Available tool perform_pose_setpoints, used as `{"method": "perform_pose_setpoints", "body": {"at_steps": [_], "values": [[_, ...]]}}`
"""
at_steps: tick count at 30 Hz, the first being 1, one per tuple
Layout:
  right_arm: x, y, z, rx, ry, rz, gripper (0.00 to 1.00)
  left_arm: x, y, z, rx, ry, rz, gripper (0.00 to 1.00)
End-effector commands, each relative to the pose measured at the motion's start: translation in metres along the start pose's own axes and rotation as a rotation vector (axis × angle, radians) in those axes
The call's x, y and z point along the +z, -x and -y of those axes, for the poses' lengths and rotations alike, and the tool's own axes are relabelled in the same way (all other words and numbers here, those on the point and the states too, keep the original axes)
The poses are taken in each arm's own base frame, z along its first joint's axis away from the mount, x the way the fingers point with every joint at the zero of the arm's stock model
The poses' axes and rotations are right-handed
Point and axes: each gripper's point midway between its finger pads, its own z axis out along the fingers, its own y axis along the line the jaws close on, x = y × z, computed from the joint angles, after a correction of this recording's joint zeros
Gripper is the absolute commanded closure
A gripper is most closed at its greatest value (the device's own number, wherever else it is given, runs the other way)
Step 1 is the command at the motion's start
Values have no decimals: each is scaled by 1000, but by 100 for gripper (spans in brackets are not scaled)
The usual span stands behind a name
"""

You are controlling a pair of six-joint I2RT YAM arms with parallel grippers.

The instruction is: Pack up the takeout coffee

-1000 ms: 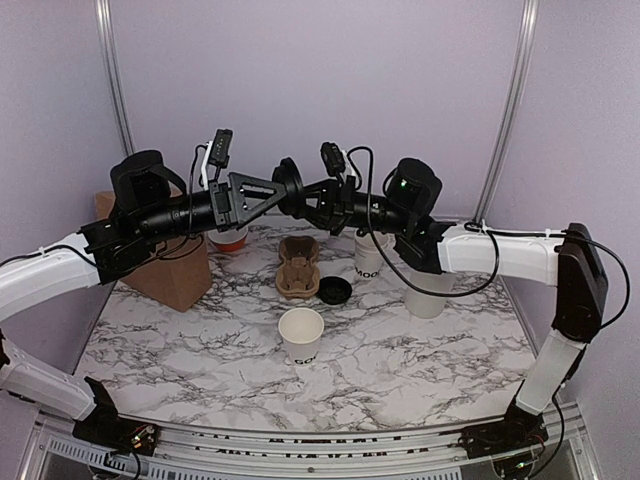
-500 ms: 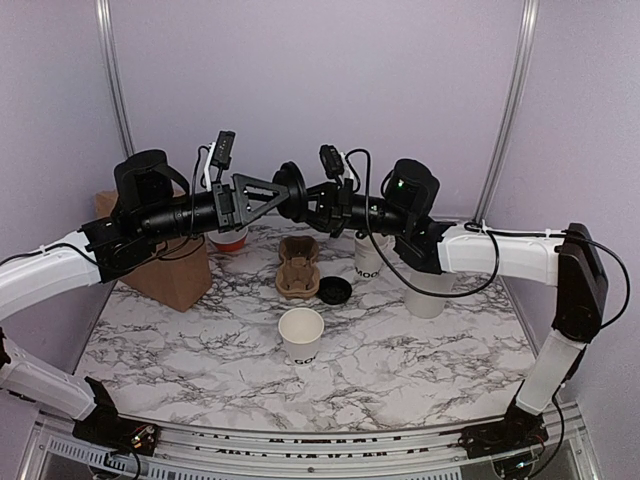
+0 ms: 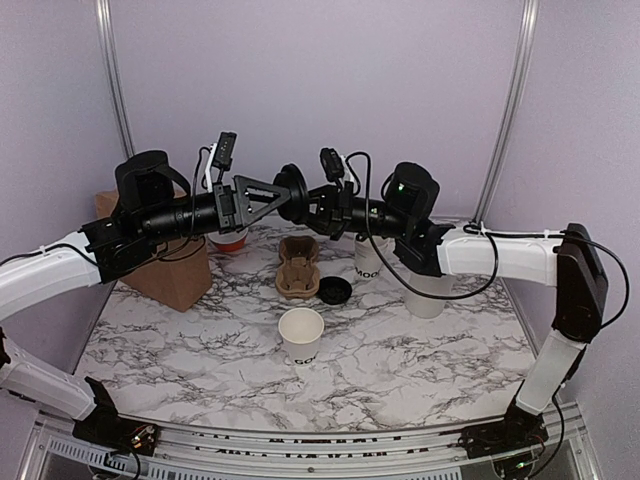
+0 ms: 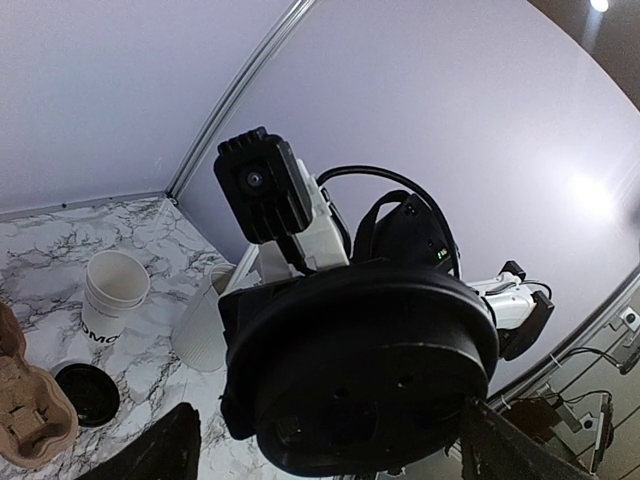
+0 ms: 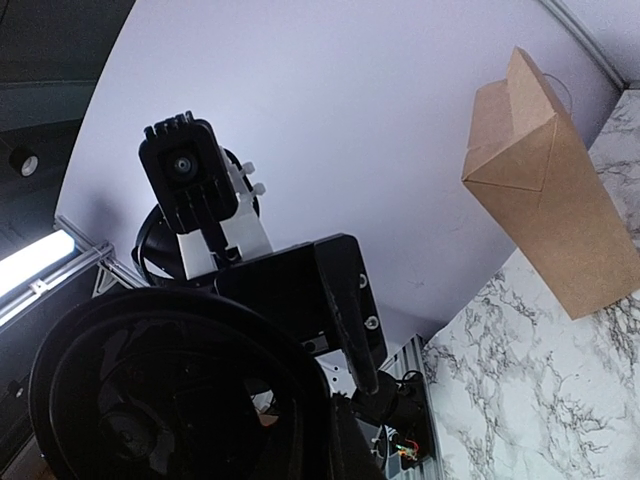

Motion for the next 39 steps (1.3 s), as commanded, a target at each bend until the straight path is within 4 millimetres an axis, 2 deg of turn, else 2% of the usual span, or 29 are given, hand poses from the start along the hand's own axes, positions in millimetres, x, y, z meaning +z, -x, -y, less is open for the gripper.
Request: {"method": "perform_pose_setpoints", "body": {"at_steps": [1, 10, 19, 39], "values": [[-5, 8, 0, 14, -6, 44, 92, -5, 11, 25, 37, -66, 30, 11], [-8, 13, 1, 13, -9, 57, 92, -6, 10, 24, 35, -64, 30, 13], [0, 8, -6, 0, 0, 25, 92, 2, 7, 14, 13, -40, 20, 14], [-1, 7, -6, -29, -38, 21, 90, 9, 7, 2, -12, 13, 18, 25]]}}
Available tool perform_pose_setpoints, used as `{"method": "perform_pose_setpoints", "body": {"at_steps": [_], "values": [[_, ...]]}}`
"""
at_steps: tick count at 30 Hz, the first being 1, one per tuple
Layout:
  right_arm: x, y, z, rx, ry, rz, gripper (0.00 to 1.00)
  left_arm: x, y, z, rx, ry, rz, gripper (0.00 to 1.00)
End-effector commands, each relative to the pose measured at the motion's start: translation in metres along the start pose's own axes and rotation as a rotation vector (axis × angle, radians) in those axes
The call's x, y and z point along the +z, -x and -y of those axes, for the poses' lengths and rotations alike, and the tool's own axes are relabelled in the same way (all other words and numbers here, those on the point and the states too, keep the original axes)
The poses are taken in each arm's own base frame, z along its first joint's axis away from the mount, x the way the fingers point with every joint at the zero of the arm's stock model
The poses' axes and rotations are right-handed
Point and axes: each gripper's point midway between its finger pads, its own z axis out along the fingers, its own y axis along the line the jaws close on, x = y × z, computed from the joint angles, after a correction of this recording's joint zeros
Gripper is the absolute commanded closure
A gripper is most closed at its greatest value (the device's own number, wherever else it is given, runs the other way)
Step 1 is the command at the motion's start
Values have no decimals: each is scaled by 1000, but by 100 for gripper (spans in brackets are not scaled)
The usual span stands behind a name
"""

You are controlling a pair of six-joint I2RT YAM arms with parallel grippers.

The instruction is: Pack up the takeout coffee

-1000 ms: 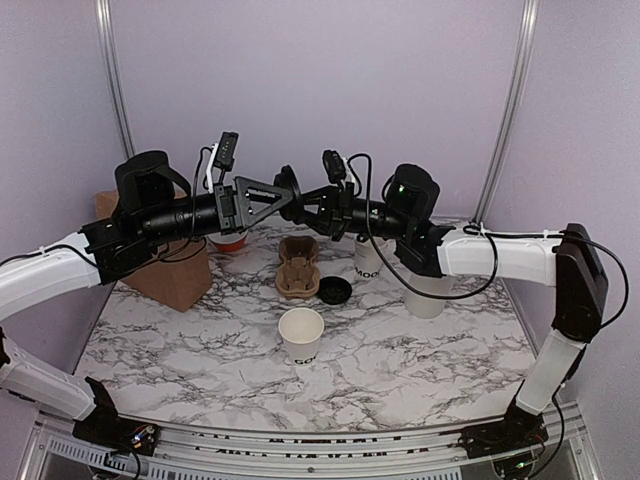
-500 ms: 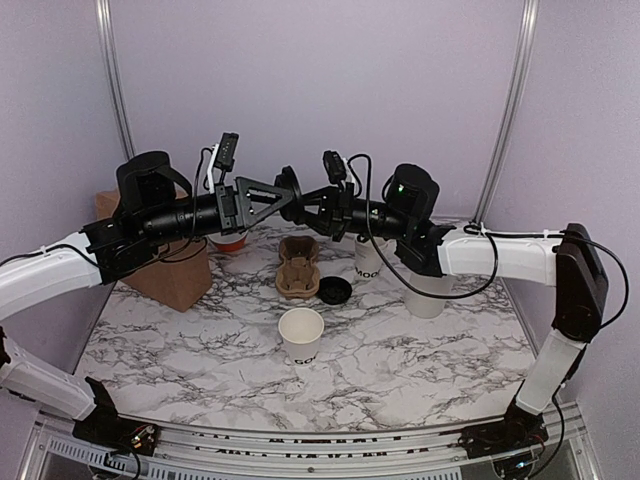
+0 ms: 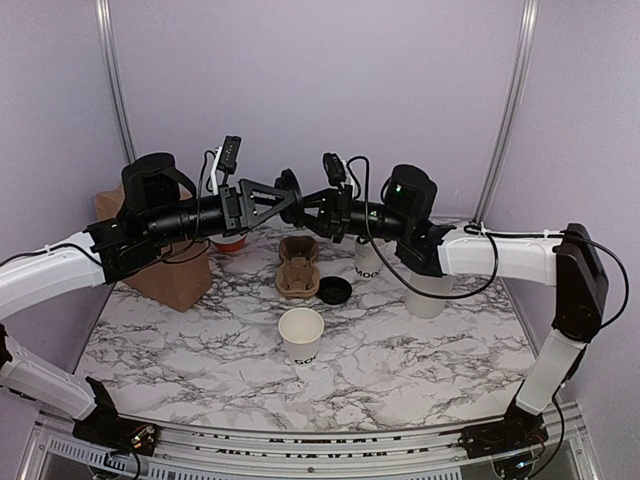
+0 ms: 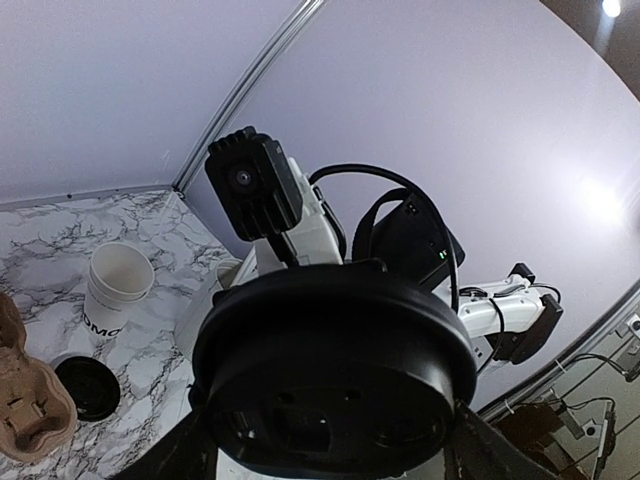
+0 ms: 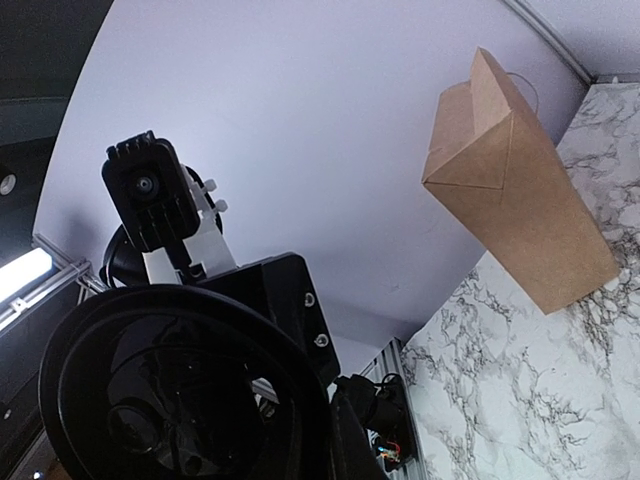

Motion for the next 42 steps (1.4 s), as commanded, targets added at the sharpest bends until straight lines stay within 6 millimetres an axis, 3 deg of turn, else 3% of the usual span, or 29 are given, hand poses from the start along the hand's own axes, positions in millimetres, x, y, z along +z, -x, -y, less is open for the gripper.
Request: {"method": "perform_pose_setpoints", "body": {"at_steps": [1, 8, 17, 21, 23, 33, 42], "values": [[1, 8, -23, -52, 15, 11, 90, 4, 12, 8, 6, -13, 21, 26], [-3, 10, -19, -77, -42, 19, 80, 5, 9, 4, -3, -3, 8, 30], [-11, 16, -17, -134, -135, 49, 42, 4, 2, -2, -4, 32, -18, 31], [-26, 24, -14, -194, -251, 94, 31, 2, -3, -9, -3, 79, -46, 31], [-37, 28, -10, -227, -324, 117, 21, -1, -10, -16, -11, 115, -78, 31], [-101, 39, 5, -370, -644, 187, 17, -10, -63, -59, -58, 374, -311, 31], [-133, 36, 12, -461, -785, 171, 15, -11, -111, -81, -38, 568, -532, 31]]}}
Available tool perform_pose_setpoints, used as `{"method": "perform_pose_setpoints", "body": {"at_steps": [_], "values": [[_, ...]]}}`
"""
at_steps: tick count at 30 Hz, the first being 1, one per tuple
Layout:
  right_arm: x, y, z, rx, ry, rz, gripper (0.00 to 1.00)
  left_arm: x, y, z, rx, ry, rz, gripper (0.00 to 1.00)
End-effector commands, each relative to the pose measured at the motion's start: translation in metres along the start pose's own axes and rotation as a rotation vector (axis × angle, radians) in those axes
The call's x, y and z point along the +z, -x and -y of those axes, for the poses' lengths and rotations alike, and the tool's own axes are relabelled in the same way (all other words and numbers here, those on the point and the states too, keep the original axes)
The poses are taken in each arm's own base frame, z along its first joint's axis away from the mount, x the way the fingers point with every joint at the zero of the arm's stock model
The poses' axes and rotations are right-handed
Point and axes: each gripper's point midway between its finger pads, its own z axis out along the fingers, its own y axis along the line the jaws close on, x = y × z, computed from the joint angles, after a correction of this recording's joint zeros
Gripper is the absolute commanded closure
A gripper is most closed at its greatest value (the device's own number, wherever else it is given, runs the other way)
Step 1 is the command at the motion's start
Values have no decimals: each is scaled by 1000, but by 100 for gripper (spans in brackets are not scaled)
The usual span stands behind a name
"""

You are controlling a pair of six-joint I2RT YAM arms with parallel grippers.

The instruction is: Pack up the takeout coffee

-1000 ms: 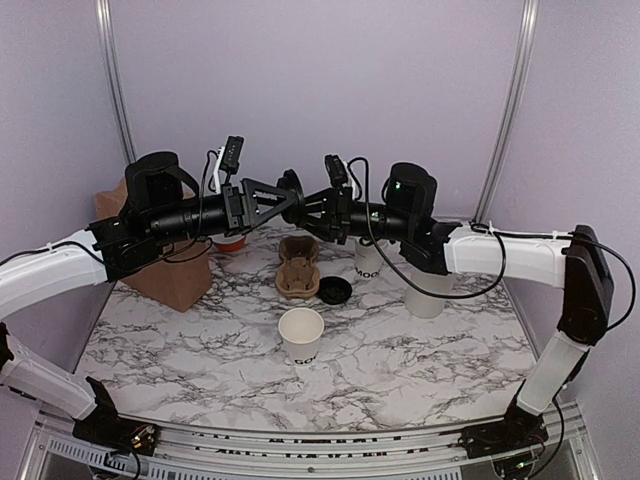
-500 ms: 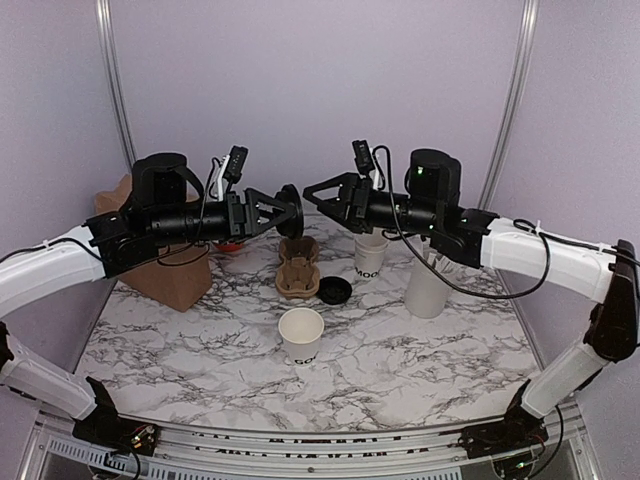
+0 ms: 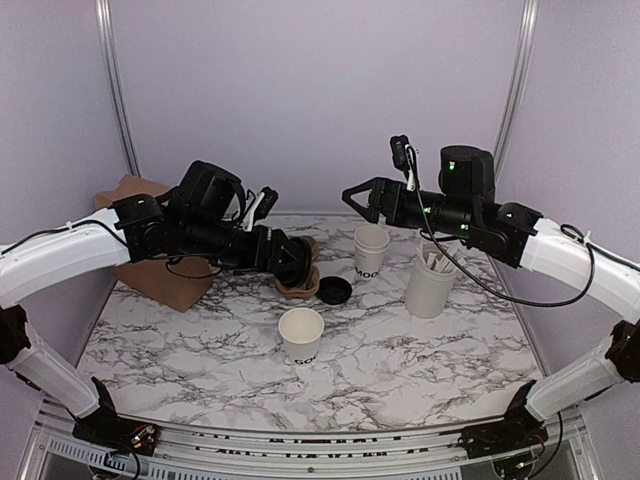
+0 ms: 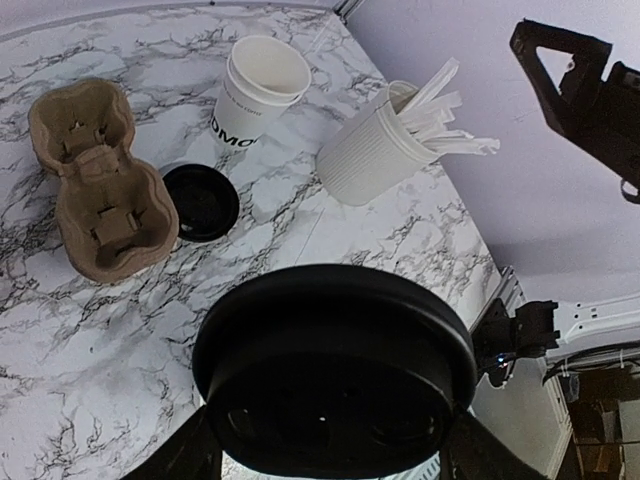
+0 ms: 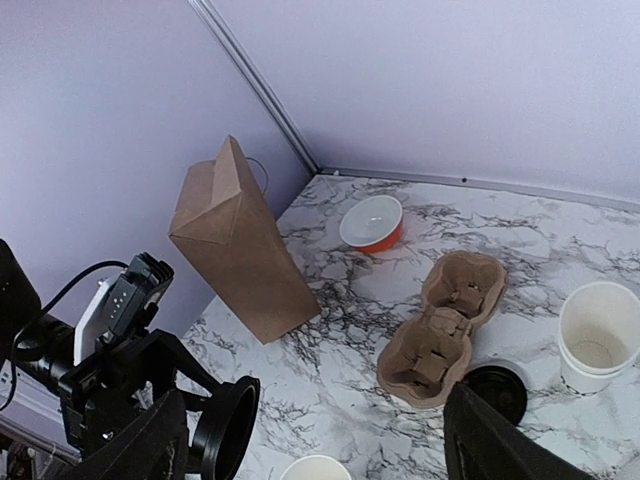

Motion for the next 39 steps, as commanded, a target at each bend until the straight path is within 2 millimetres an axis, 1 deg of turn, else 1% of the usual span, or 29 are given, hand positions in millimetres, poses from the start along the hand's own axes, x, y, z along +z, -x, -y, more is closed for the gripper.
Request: {"method": "perform_pose_setpoints", "body": {"at_steps": [1, 4, 9, 13, 22, 26, 39], "values": [[-12, -8, 21, -70, -95, -18, 15, 7, -27, -19, 29, 155, -130, 31], [-15, -14, 23, -77, -98, -25, 14, 16, -39, -22, 52, 212, -185, 31], [-19, -25, 29, -91, -111, -42, 14, 32, -64, -27, 83, 281, -305, 31], [-21, -29, 32, -98, -118, -44, 14, 39, -75, -33, 98, 331, -359, 31], [-21, -32, 35, -102, -121, -47, 13, 52, -84, -34, 171, 404, -428, 31], [-20, -33, 35, -100, -120, -50, 13, 54, -86, -36, 187, 420, -450, 31], [-19, -35, 36, -98, -120, -58, 13, 60, -87, -32, 221, 436, -481, 31]]}}
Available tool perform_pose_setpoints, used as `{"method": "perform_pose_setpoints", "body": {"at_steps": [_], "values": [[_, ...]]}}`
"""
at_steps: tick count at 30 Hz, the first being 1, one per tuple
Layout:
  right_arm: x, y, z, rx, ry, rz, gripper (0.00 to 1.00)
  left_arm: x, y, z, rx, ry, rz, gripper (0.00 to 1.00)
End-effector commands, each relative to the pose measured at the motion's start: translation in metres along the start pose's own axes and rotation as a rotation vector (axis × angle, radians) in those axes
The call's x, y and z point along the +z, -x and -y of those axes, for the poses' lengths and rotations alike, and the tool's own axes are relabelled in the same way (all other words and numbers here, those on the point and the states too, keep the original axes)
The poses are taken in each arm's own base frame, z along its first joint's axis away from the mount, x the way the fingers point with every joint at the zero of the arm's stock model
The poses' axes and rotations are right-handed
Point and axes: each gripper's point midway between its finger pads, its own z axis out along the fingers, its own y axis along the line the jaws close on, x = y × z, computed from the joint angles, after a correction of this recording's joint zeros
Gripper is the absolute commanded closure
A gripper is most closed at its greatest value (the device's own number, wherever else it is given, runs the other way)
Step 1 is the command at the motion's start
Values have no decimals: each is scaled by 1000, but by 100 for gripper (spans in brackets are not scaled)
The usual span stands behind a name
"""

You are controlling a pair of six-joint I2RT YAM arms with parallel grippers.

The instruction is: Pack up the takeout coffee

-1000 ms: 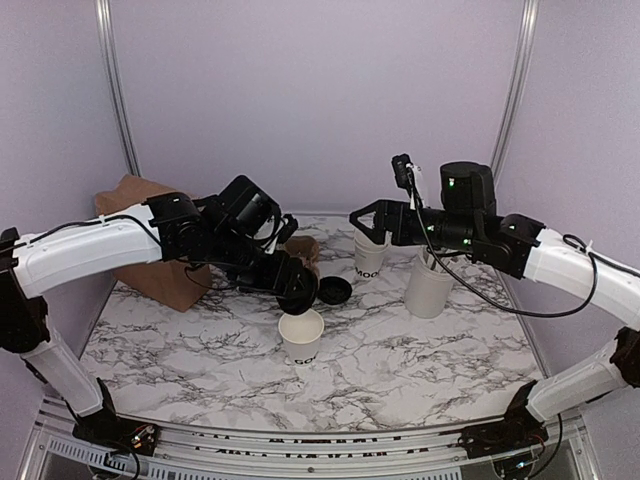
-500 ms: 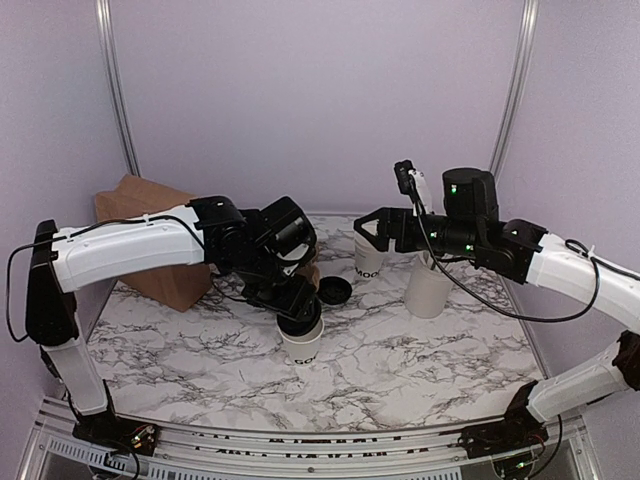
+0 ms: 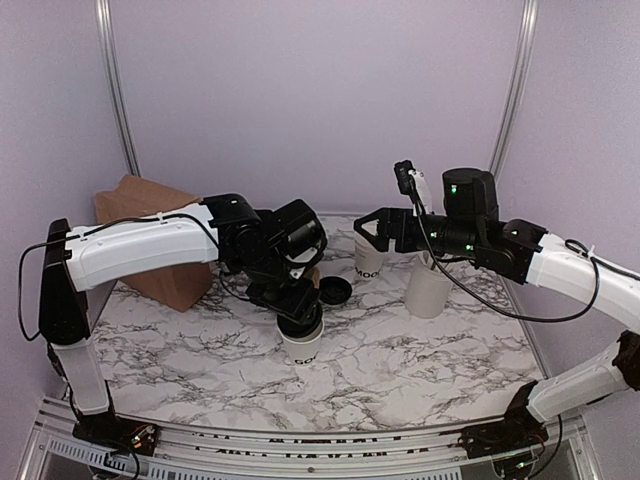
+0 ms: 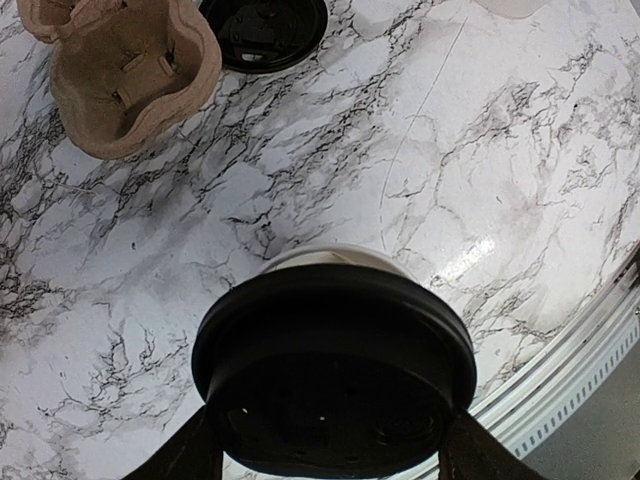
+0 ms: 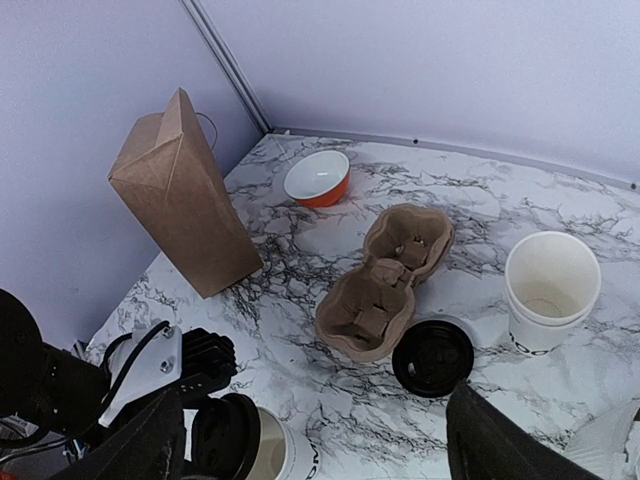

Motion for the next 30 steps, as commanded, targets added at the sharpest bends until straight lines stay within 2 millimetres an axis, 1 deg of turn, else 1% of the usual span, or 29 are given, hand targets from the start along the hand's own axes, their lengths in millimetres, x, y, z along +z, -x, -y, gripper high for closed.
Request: {"method": "perform_pose_setpoints", "body": {"at_steps": [1, 14, 30], "values": [[-5, 7, 1, -6, -2, 24, 13, 0, -4, -1, 33, 32, -33, 31], [-8, 5, 4, -9, -7, 28, 13, 2, -4, 4, 52, 60, -61, 30], [-13, 6, 4, -10, -1, 38, 13, 4, -8, 1, 73, 119, -84, 30]]}}
